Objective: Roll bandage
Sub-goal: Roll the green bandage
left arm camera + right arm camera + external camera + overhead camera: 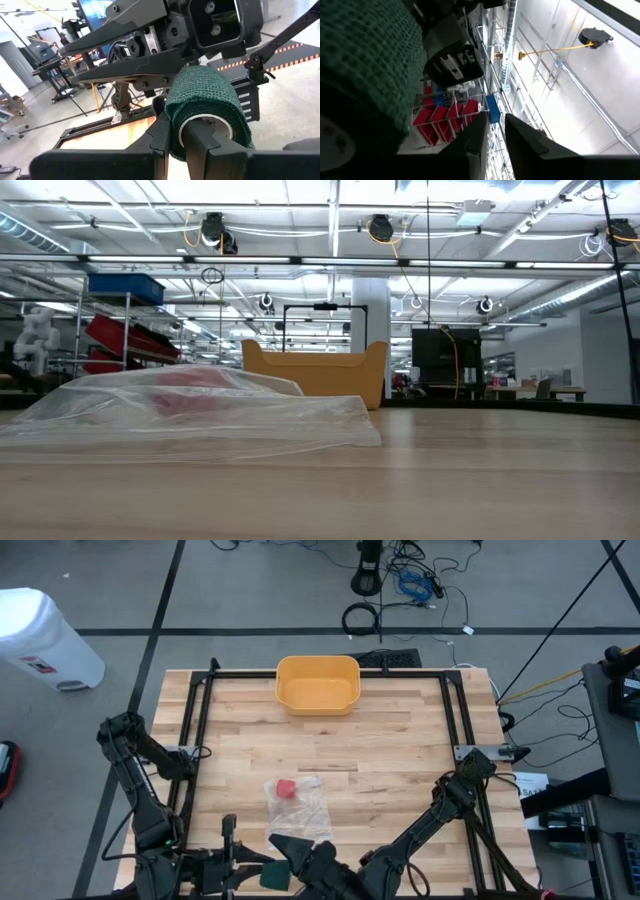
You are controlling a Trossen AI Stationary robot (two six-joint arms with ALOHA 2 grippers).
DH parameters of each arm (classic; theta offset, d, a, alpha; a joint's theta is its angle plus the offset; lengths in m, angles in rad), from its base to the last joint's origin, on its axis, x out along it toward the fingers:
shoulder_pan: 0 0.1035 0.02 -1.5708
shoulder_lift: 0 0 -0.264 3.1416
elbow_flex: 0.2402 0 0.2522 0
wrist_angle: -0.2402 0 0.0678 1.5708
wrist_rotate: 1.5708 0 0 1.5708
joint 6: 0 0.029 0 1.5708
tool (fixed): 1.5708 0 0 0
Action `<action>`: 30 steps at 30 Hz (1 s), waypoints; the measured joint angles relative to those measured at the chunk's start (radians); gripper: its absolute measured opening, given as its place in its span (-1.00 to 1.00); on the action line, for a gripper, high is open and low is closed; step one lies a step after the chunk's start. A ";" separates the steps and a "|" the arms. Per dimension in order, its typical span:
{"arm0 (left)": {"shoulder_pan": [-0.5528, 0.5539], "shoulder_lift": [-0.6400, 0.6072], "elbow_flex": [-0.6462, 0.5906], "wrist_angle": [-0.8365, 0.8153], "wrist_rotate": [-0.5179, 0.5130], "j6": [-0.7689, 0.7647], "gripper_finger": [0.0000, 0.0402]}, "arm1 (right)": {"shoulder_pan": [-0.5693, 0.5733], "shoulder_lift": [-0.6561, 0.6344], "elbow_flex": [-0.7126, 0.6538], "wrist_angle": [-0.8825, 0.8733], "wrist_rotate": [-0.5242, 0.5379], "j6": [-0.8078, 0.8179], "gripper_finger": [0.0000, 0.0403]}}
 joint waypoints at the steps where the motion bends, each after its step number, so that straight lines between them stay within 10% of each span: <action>1: -0.001 0.000 0.000 0.000 -0.001 0.000 -0.79 | 0.000 0.000 0.000 0.000 0.007 0.000 -0.73; 21: -0.009 0.000 0.000 -0.030 0.023 0.180 -0.79 | 0.191 0.000 0.000 0.073 0.054 0.241 -0.73; 30: -0.009 -0.001 0.000 0.140 0.092 0.059 -0.79 | 0.190 0.000 0.000 -0.160 0.113 0.713 -0.69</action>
